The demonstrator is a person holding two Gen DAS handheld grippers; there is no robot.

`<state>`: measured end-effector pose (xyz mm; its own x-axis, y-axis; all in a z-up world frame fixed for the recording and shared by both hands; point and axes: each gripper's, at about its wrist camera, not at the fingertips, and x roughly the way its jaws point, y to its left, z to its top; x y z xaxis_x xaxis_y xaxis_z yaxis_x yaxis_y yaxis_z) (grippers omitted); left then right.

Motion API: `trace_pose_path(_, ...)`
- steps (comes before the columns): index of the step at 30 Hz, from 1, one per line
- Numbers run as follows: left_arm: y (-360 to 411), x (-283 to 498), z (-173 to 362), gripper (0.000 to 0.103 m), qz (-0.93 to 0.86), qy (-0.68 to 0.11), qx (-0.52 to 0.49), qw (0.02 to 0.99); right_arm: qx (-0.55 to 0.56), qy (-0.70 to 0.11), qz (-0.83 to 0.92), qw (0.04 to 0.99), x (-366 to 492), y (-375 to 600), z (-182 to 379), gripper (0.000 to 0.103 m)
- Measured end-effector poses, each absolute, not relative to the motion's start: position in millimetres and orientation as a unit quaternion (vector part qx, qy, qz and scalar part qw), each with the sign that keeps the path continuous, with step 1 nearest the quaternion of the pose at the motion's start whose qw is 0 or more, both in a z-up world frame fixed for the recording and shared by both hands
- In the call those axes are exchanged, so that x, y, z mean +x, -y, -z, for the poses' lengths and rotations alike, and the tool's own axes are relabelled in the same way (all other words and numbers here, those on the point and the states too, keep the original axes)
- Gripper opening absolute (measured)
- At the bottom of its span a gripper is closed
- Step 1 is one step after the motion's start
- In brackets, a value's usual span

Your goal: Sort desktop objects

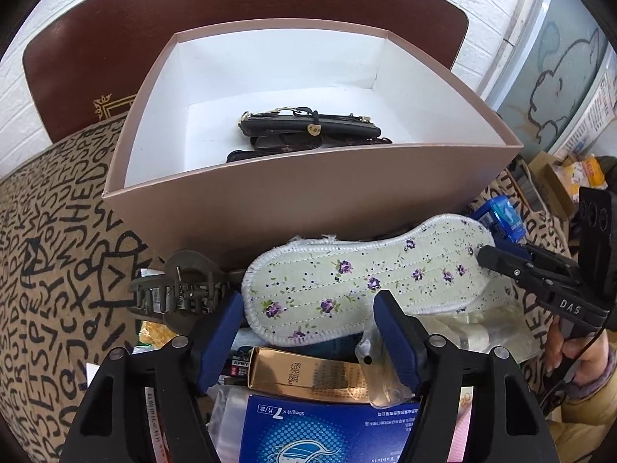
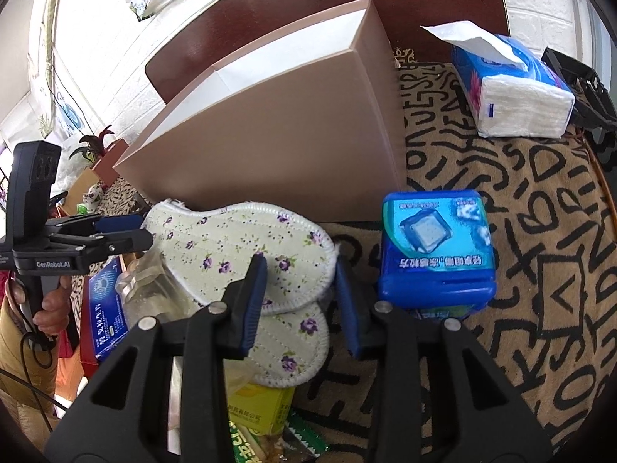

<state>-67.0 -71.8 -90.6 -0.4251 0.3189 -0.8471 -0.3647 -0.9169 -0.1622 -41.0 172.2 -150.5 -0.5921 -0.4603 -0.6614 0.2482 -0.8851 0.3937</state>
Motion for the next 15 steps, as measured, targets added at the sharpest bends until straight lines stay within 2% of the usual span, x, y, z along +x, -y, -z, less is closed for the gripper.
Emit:
trace_pose_path(4,78.7,-65.8,84.7,0.07,-0.847,0.005,-0.491,0.205,0.403,0.128,0.884,0.199,-39.2,-171.2,147.2,0.038)
trace_pose_path(11,74.2,-51.2,58.8,0.069,-0.866,0.002,-0.451,0.214,0.385,0.127,0.89,0.21,-33.2,-171.5,133.1,0.038)
trace_pose_path(15,71.5,-48.1,56.2,0.065,-0.872,-0.006,-0.443,0.205,0.374,0.122,0.894,0.215,-31.2,-169.1,122.9,0.036)
